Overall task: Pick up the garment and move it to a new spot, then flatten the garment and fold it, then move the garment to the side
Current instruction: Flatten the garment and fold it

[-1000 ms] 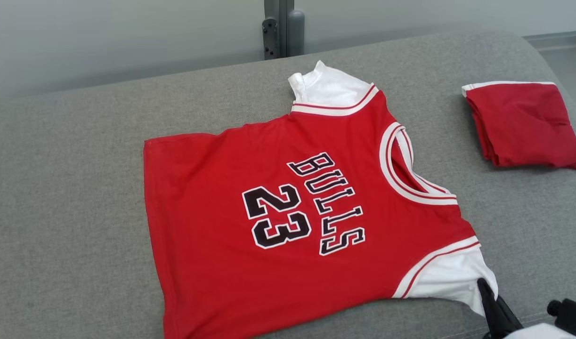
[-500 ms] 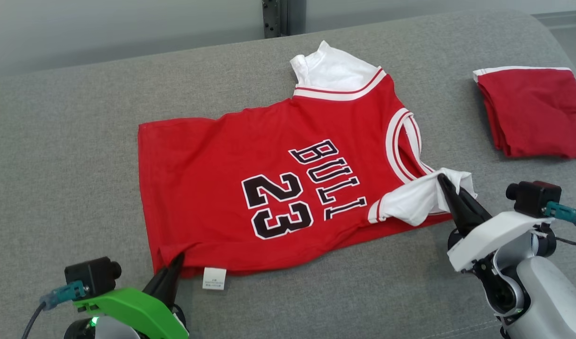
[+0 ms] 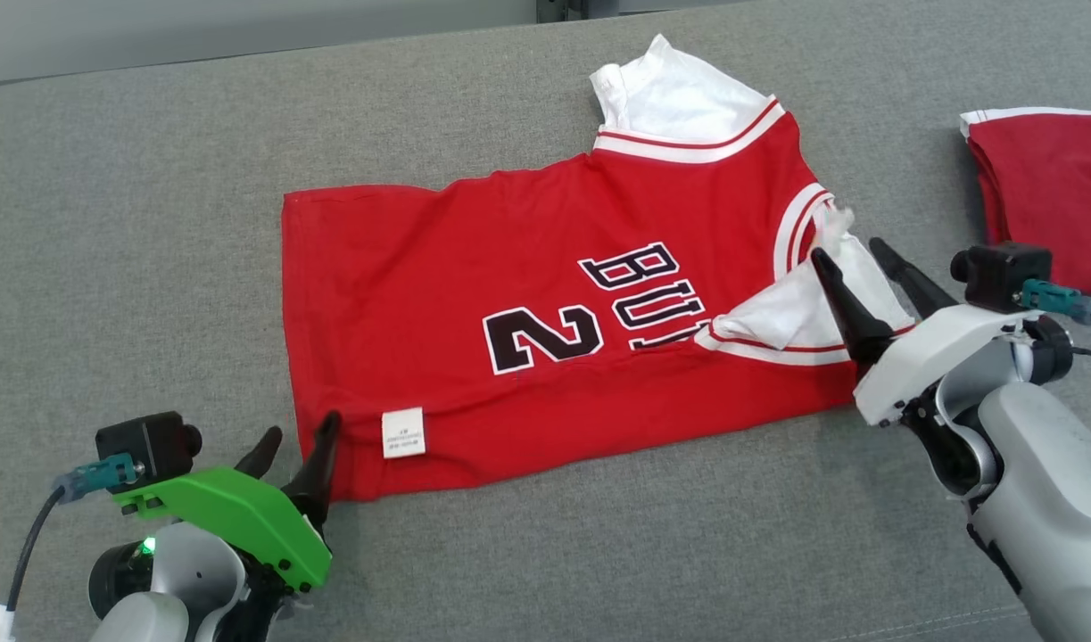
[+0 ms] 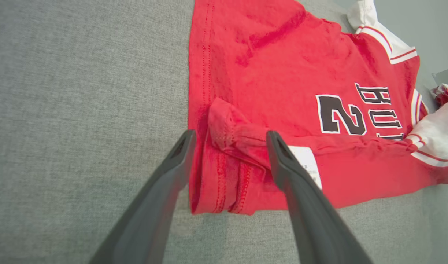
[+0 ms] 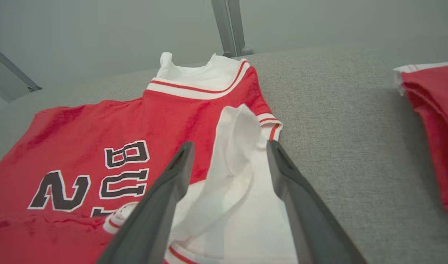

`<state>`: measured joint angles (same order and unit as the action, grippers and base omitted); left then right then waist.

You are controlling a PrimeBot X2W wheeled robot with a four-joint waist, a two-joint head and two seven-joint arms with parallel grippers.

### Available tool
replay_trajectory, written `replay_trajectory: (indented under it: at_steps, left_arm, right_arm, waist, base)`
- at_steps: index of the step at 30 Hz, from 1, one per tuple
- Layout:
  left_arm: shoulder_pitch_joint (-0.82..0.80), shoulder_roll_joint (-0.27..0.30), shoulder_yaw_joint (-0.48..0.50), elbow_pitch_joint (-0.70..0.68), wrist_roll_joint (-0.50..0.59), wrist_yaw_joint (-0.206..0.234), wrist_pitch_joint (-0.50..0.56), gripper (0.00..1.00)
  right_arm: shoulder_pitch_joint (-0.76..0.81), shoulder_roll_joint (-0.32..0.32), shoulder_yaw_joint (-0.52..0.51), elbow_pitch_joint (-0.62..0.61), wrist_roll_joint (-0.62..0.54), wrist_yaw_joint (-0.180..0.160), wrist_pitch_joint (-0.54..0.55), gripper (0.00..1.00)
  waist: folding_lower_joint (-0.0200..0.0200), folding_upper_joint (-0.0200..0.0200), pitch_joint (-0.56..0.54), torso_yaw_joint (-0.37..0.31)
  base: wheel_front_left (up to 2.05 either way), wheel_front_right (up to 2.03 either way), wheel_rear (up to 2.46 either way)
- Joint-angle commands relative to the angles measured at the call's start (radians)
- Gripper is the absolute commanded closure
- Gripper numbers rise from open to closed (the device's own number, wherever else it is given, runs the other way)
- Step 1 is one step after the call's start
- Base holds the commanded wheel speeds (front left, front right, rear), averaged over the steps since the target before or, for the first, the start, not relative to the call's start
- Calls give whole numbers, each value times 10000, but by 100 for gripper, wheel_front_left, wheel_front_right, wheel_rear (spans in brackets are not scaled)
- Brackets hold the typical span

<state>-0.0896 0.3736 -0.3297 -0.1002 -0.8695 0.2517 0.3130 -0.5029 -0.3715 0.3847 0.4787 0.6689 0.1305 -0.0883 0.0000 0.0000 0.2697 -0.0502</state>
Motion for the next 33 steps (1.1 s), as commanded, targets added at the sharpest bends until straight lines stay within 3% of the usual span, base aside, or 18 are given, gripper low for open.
replay_trajectory:
  at_steps: [1, 7, 15, 29, 30, 32, 33]
  left_arm:
    - [-45, 116, 113, 48, 81, 64, -142, 0]
    - [735, 425, 255, -91, 444, 196, -685, 0]
    - [1234, 278, -241, -376, 473, 103, -604, 0]
    - [592, 17, -760, 276, 320, -373, -315, 0]
    - [563, 11, -781, 318, 311, -396, -308, 6]
    - [540, -10, -831, 398, 289, -442, -271, 67]
    - [542, -17, -847, 434, 277, -467, -258, 80]
  right_arm:
    - [-128, -240, 25, 72, -111, 2, -218, 0]
    - [535, -980, -18, -271, -466, 2, -582, 0]
    - [2009, -1730, 0, -1338, -496, 2, 771, 0]
    - [1938, -1438, -339, -1502, -736, 0, 1806, 0]
    - [1916, -1399, -308, -1505, -680, 0, 1851, 0]
    - [1910, -1368, -205, -1496, -550, 2, 1998, 0]
    - [1906, -1369, -146, -1500, -510, 3, 2047, 0]
  waist:
    - [0, 0, -42, -14]
    - [0, 0, -355, -73]
    - [0, 0, 69, -243]
    - [0, 0, 614, -123]
    - [0, 0, 629, -110]
    - [0, 0, 648, -83]
    - [0, 0, 659, -74]
  base:
    - [0, 0, 0]
    - [0, 0, 0]
    - [0, 0, 0]
    - [0, 0, 0]
    - [0, 0, 0]
    - [0, 0, 0]
    - [0, 0, 0]
